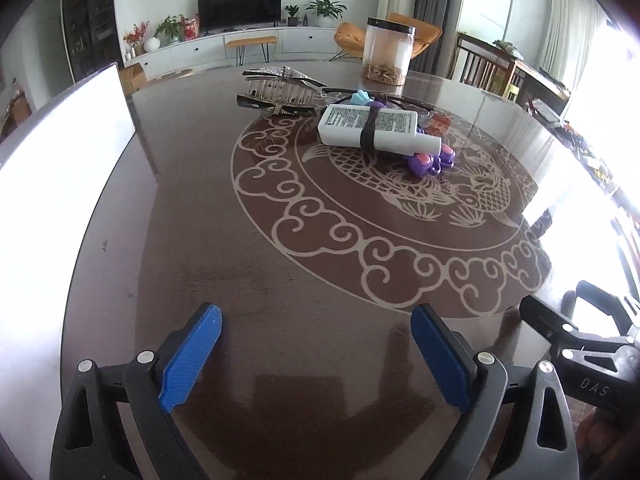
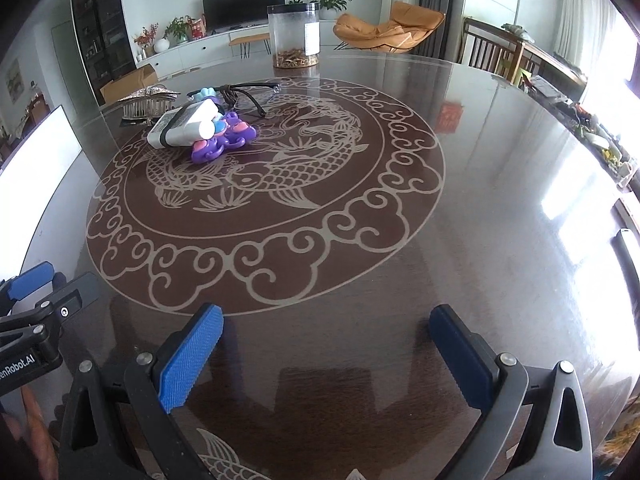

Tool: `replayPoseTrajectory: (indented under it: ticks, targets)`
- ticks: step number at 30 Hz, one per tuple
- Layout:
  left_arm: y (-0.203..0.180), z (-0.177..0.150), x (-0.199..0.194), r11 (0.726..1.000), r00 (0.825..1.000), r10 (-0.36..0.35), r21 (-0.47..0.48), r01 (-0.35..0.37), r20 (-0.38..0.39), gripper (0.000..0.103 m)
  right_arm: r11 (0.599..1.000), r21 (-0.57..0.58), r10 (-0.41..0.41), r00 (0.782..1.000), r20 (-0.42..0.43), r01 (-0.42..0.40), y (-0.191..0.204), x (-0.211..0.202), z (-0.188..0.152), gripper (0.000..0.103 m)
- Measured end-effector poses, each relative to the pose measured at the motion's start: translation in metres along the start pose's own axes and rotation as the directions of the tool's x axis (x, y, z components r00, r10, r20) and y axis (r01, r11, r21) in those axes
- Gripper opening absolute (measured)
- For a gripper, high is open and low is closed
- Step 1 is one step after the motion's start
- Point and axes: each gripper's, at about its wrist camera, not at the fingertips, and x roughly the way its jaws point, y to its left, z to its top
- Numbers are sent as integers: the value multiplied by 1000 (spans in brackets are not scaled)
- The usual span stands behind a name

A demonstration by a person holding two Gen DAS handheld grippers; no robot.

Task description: Organize objects

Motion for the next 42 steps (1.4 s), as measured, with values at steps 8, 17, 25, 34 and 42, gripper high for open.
replayPoseTrajectory:
  ticks: [8, 17, 25, 34, 42]
  targets:
    - [-8, 2, 3, 999, 999, 23, 41, -22, -25, 103, 1000, -1, 1, 1000, 0, -1, 0, 0, 0, 103]
    - [-8, 2, 3, 999, 999, 23, 42, -22, -25, 103, 1000, 0, 0, 1000, 0, 0, 0, 0, 0, 103]
    - [-8, 2, 3, 999, 999, 22, 42, -21, -24, 103, 1000, -1, 1, 1000, 0, -1, 0, 0, 0, 103]
    - [-8, 2, 3, 999, 999, 22, 42, -21, -24, 103, 1000, -1, 1, 1000, 0, -1, 0, 0, 0, 103]
    - [-7, 3, 4, 999, 999, 22, 42, -21, -24, 103, 1000, -1, 1, 1000, 0, -1, 0, 0, 0, 103]
